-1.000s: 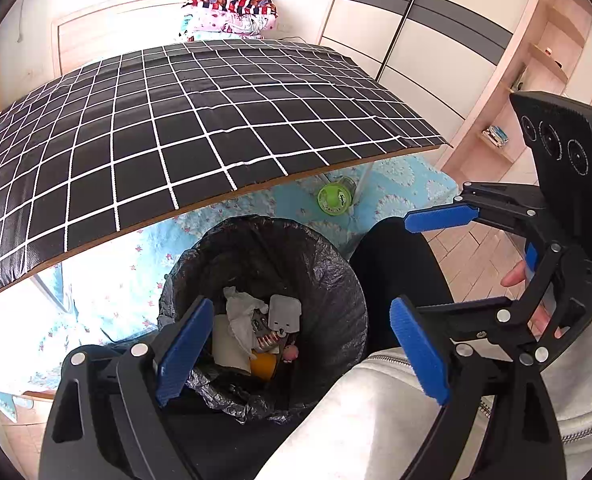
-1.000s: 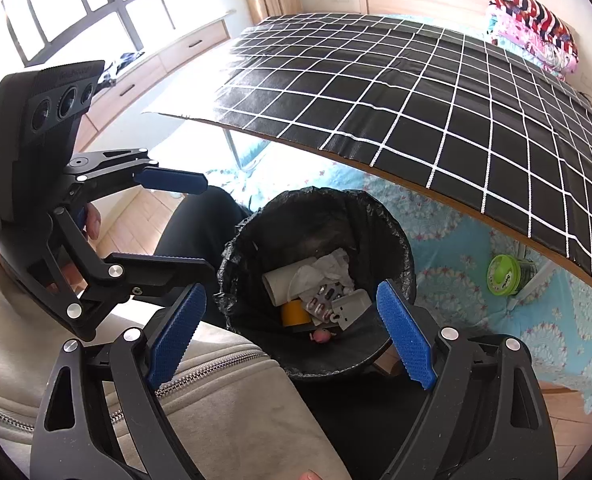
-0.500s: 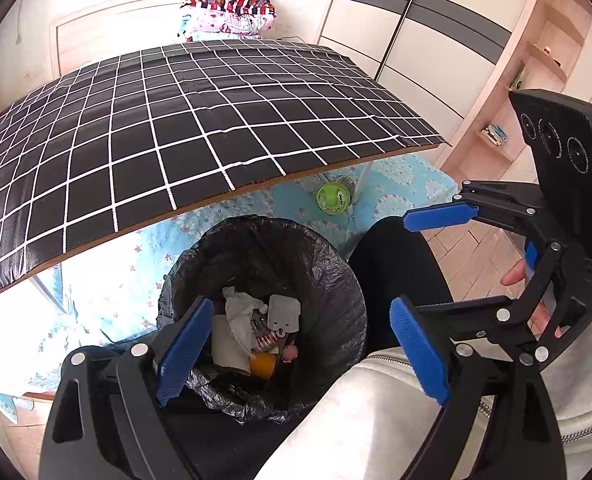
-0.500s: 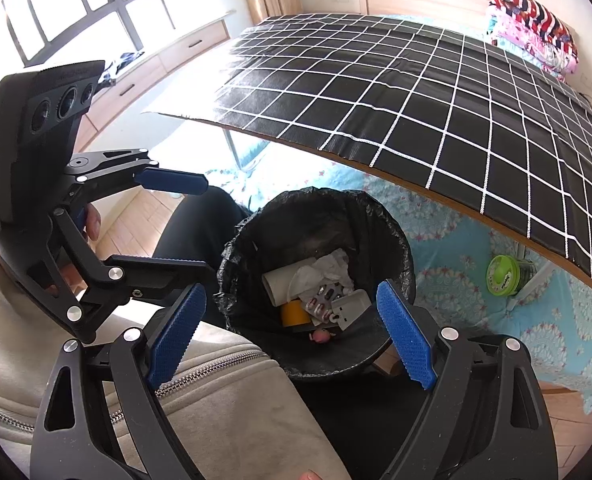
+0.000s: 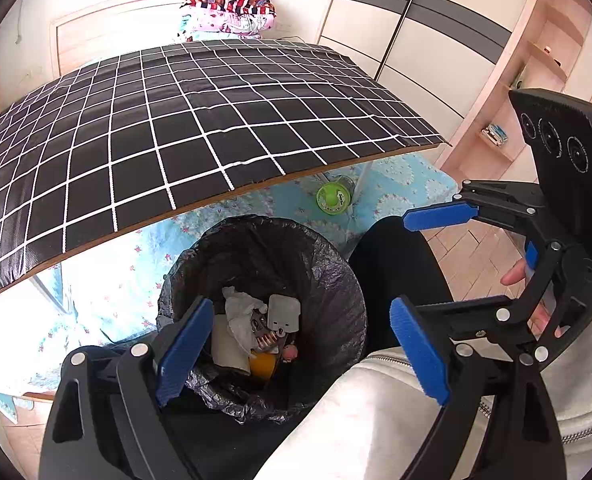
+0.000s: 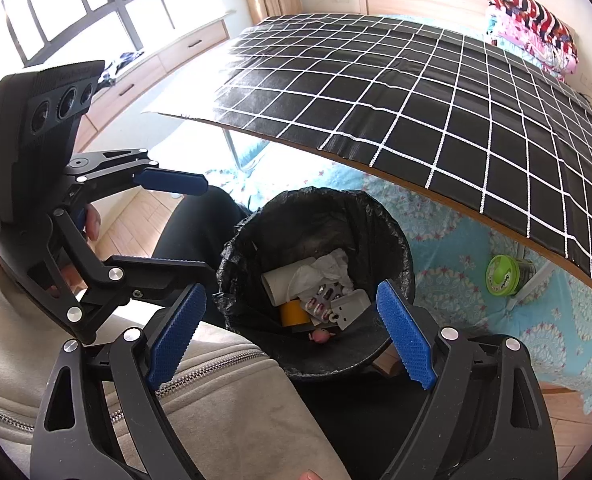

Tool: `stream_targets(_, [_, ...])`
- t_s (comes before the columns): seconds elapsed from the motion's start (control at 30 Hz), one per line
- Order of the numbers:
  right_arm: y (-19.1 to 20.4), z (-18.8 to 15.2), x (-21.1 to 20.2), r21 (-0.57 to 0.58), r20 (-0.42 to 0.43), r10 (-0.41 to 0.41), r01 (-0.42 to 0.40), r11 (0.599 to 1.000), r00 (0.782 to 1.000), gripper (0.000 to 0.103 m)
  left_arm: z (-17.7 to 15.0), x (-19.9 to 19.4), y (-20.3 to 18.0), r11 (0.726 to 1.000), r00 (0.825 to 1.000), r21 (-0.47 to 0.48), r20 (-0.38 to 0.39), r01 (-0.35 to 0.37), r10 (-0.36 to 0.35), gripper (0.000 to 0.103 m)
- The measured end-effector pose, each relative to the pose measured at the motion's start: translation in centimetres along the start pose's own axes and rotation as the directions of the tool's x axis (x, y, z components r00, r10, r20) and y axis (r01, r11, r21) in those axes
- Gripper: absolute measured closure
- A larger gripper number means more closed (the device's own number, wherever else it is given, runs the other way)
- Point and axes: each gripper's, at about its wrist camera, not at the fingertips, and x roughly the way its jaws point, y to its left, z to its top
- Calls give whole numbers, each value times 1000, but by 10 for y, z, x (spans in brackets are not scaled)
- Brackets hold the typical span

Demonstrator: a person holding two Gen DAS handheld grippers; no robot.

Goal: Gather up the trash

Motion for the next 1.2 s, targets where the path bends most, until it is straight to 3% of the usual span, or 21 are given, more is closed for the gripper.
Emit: stream_targets(1.2, [2, 0, 1, 3, 2, -3, 3, 1000, 1000, 16, 0, 1, 2, 1000, 1000, -3, 7, -2, 2, 16])
